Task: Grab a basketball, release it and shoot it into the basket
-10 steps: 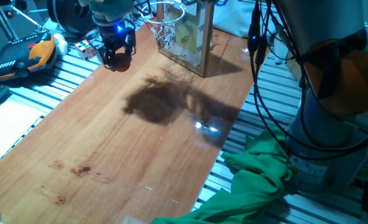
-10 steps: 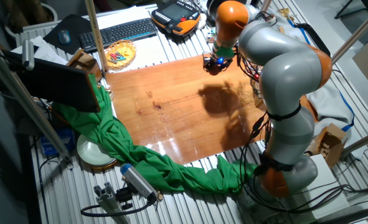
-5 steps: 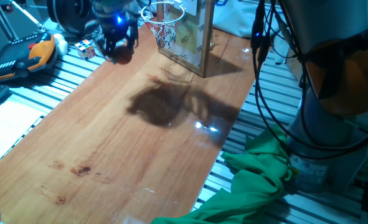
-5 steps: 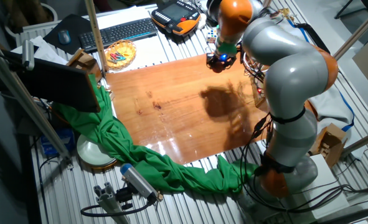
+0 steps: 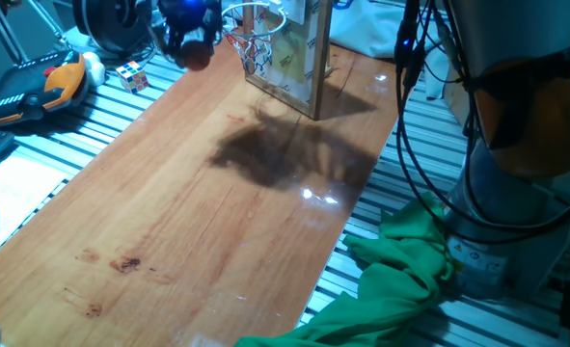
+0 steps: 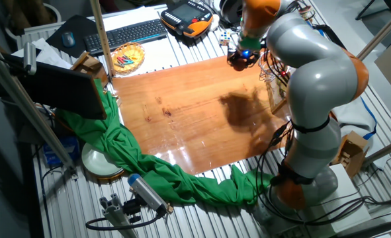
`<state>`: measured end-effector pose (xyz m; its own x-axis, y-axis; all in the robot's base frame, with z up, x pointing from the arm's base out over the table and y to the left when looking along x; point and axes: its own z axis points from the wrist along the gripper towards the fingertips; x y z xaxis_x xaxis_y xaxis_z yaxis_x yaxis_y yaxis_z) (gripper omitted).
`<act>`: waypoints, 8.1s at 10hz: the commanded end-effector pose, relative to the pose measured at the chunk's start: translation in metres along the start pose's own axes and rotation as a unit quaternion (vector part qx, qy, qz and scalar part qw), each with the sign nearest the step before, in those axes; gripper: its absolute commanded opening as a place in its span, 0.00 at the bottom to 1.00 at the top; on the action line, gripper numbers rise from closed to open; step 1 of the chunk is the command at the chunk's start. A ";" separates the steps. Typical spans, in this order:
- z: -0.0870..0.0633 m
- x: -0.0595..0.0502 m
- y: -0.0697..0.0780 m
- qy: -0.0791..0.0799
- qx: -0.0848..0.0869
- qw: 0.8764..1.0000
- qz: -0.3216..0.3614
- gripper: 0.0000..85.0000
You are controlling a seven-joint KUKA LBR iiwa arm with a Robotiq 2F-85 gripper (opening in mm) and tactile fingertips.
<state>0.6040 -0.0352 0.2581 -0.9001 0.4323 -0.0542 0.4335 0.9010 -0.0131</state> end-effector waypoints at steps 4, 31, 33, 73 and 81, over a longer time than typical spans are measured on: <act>-0.016 -0.006 -0.017 0.005 0.004 1.000 -0.006 0.01; -0.048 -0.020 -0.089 0.015 0.008 1.000 -0.015 0.01; -0.057 -0.025 -0.109 0.016 0.004 1.000 -0.013 0.01; -0.050 -0.030 -0.141 -0.013 0.029 0.999 -0.011 0.84; -0.062 -0.020 -0.115 -0.008 0.018 1.000 -0.015 0.44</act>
<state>0.5697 -0.1441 0.3218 -0.9129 0.4023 -0.0689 0.4058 0.9128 -0.0471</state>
